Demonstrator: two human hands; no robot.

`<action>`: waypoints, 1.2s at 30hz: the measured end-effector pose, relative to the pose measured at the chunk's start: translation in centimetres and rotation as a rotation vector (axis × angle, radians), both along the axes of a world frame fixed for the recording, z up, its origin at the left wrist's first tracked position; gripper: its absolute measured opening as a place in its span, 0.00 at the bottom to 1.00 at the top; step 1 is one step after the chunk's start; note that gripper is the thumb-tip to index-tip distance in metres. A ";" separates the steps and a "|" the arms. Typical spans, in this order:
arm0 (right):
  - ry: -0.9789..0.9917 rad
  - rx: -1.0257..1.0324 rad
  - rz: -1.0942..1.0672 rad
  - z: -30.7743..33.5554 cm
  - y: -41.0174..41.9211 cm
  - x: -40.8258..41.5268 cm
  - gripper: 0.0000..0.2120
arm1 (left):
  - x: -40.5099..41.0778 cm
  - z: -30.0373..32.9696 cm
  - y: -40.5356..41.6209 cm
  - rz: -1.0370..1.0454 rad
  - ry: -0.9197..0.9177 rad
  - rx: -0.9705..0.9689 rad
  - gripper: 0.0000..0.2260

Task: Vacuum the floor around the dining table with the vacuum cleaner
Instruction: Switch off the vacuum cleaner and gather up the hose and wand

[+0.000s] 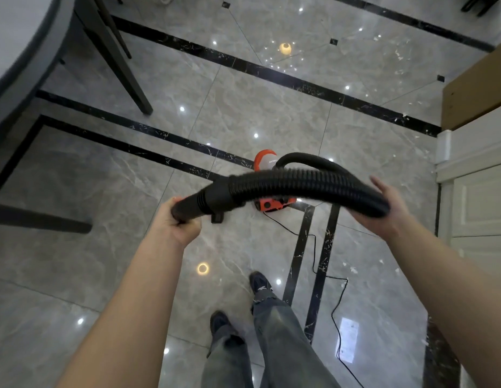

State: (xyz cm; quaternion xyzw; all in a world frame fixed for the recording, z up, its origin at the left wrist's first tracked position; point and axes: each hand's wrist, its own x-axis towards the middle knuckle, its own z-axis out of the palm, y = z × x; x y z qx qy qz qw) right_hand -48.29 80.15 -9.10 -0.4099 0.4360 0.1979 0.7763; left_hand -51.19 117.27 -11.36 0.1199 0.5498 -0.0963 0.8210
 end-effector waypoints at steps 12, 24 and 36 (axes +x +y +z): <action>-0.436 -0.490 0.437 5.3 6.3 2.6 0.19 | 6.0 1.8 -2.3 0.393 0.080 -0.144 0.10; -1.458 -1.143 1.103 8.4 18.5 9.7 0.12 | 5.1 -0.9 -2.7 0.525 0.097 -0.119 0.10; -1.786 -1.795 1.679 6.6 28.7 10.5 0.10 | 2.4 -3.9 4.5 0.277 0.072 -0.168 0.06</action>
